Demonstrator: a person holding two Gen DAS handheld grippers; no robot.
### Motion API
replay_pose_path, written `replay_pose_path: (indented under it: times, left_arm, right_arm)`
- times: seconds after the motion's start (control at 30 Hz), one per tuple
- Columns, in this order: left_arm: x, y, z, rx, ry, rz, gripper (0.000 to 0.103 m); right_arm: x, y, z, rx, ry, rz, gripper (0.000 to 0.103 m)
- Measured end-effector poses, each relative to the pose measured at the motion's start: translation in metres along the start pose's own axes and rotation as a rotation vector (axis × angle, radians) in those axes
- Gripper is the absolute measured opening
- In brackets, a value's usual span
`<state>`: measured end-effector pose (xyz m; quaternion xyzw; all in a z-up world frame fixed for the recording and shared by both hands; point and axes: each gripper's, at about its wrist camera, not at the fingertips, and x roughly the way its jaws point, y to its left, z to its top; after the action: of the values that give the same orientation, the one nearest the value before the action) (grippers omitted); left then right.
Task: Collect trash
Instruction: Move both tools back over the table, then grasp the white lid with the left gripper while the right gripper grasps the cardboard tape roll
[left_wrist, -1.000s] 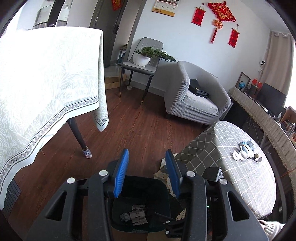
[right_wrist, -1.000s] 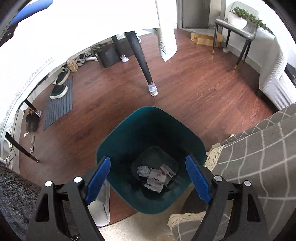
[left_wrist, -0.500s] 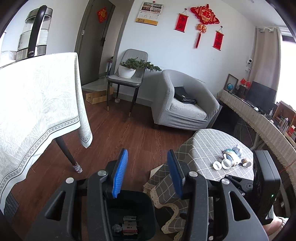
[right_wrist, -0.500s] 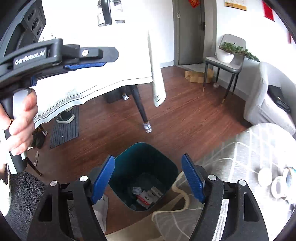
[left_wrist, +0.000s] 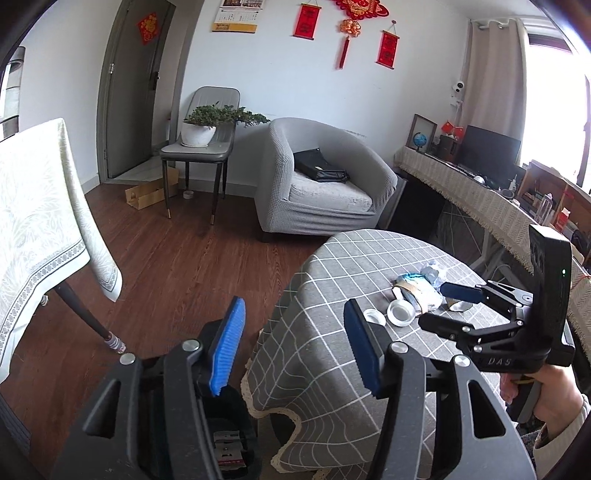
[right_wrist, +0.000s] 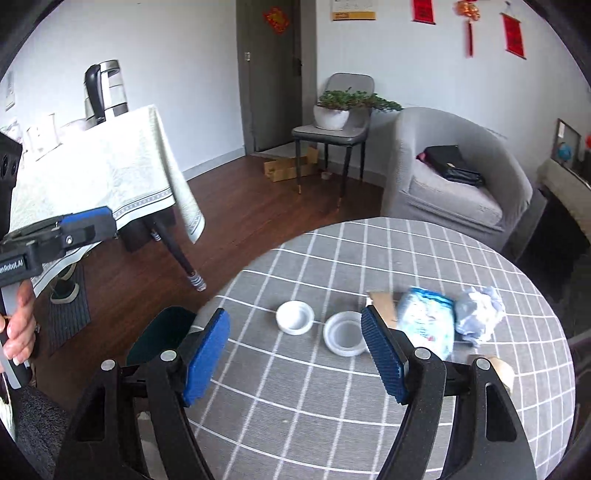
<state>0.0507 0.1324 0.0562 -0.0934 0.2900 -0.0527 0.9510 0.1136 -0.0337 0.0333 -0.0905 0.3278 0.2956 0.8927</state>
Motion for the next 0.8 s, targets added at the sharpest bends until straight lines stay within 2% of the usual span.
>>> replay_pose_path:
  times: [0.23, 0.43, 0.6, 0.8]
  left_arm:
    - [0.032, -0.037, -0.008, 0.059, 0.059, -0.04, 0.062]
    - [0.07, -0.072, -0.02, 0.151, 0.131, -0.04, 0.062]
    - [0.098, -0.086, -0.026, 0.157, 0.186, -0.031, 0.062]
    - [0.121, -0.097, -0.031, 0.177, 0.229, 0.004, 0.062]
  right_arm:
    - [-0.02, -0.052, -0.022, 0.09, 0.0, -0.098, 0.074]
    - [-0.032, -0.085, -0.039, 0.173, 0.007, -0.118, 0.076]
    - [-0.038, -0.098, -0.044, 0.202, 0.004, -0.137, 0.083]
    - [-0.035, -0.108, -0.05, 0.217, 0.029, -0.185, 0.085]
